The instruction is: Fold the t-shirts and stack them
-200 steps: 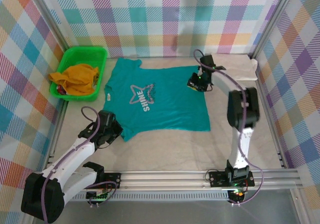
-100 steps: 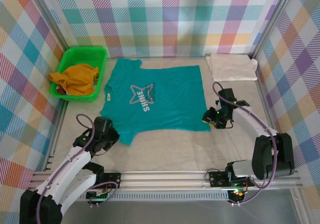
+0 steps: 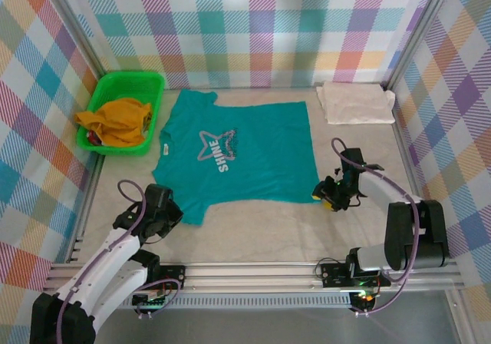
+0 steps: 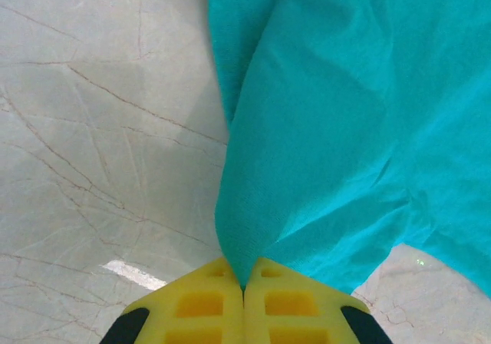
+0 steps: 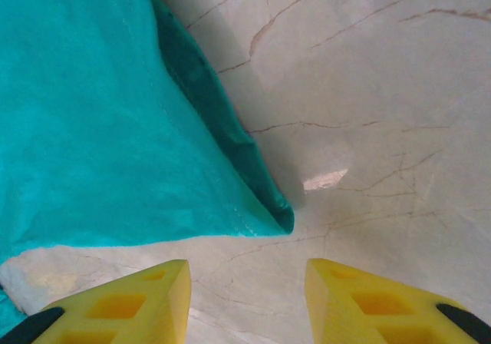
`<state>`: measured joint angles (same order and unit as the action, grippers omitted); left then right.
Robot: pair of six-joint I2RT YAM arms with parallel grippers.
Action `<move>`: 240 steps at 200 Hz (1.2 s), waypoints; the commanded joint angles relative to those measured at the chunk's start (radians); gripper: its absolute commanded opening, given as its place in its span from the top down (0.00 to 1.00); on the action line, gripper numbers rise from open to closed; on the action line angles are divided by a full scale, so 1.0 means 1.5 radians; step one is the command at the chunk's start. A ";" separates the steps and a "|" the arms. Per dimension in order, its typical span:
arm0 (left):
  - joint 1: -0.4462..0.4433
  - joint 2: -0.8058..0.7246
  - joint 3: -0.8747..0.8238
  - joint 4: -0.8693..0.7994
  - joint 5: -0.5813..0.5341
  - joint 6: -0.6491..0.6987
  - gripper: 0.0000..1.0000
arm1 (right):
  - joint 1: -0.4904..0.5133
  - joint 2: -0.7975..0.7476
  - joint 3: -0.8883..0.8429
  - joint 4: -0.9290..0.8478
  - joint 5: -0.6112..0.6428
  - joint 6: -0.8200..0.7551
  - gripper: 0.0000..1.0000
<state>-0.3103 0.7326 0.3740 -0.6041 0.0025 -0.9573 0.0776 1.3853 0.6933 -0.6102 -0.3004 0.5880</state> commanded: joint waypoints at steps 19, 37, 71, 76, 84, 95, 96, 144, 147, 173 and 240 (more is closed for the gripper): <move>0.007 -0.027 -0.019 -0.018 -0.007 -0.015 1.00 | -0.007 0.022 -0.029 0.073 -0.024 0.014 0.57; 0.007 -0.020 -0.022 -0.007 -0.002 -0.015 1.00 | -0.007 0.035 -0.042 0.107 -0.046 0.024 0.57; 0.007 -0.012 -0.022 -0.007 -0.002 -0.010 1.00 | -0.007 0.047 -0.055 0.159 -0.072 0.034 0.67; 0.007 -0.013 -0.022 -0.007 -0.002 -0.010 1.00 | -0.008 0.047 -0.054 0.161 -0.073 0.035 0.70; 0.007 -0.015 -0.023 -0.010 -0.002 -0.010 1.00 | -0.007 0.045 -0.054 0.161 -0.070 0.036 0.75; 0.007 -0.021 -0.023 -0.015 -0.005 -0.010 1.00 | -0.007 0.040 -0.054 0.162 -0.064 0.036 0.78; 0.007 -0.021 -0.023 -0.015 -0.005 -0.010 1.00 | -0.007 0.039 -0.054 0.162 -0.063 0.036 0.78; 0.007 -0.033 -0.019 -0.020 -0.012 -0.012 1.00 | -0.007 0.021 -0.035 0.135 -0.051 0.026 0.79; 0.007 -0.032 -0.018 -0.021 -0.013 -0.011 1.00 | -0.007 0.020 -0.034 0.134 -0.048 0.025 0.79; 0.007 -0.024 -0.014 -0.019 -0.014 -0.007 1.00 | -0.007 0.019 -0.027 0.129 -0.039 0.017 0.88; 0.008 -0.039 0.033 -0.057 -0.028 -0.001 1.00 | -0.008 -0.046 -0.025 0.086 -0.031 0.007 1.00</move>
<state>-0.3103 0.6933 0.3744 -0.6327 -0.0174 -0.9722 0.0601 1.3750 0.6300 -0.4309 -0.3500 0.6197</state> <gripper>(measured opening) 0.054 0.058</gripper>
